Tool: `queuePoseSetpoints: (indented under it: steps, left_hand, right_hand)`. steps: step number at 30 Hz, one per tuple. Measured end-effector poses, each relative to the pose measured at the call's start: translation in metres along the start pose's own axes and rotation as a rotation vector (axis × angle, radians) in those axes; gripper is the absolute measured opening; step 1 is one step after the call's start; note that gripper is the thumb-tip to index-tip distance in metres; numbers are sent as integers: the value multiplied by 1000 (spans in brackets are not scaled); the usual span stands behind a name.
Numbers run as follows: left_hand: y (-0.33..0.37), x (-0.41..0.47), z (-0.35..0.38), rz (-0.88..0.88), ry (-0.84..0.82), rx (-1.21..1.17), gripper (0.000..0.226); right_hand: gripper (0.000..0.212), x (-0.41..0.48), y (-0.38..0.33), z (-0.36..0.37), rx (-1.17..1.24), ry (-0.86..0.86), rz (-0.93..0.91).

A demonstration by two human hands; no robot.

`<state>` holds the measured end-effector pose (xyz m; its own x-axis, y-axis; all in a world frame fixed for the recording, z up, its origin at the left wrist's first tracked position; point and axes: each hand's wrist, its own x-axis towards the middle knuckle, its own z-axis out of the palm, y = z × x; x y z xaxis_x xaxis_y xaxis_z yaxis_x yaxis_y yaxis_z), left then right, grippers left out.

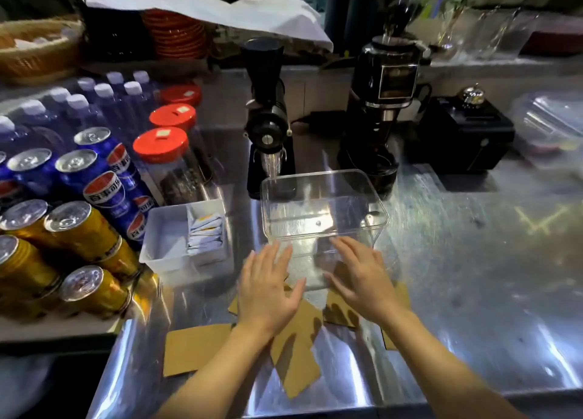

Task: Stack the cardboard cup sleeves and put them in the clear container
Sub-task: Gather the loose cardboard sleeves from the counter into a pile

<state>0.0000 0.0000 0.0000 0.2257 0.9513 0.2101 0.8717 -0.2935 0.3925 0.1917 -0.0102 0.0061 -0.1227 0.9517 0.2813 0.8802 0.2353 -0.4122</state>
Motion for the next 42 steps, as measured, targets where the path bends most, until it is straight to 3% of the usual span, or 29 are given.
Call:
queuePoseSetpoints:
  steps: [5,9,14,24,32,34,36,42]
  left_hand:
    - [15,-22,31,79,-142,-5,58]
    - [26,-30,46,185,-198,92,56]
    - [29,-33,62,197,-324,70,63]
    - [35,-24,63,95,-377,-84,61]
    - [48,-10,66,-161,-465,-253,81]
    - [48,-7,66,-167,-471,-236,63]
    - [48,-4,64,-201,-443,-308,32]
    - [50,7,51,-411,-483,-768,25]
  right_hand:
    - [80,-21,25,17,-80,-311,182]
    - [97,-25,39,19,-72,-425,245]
    - [105,-22,46,18,-48,-431,287]
    - [114,-11,50,19,-32,-437,370]
    - [86,-5,53,17,54,-456,397]
    - [66,-4,50,15,182,-440,399]
    - [41,-4,47,11,361,-422,380]
    - [25,1,41,-7,673,-334,353]
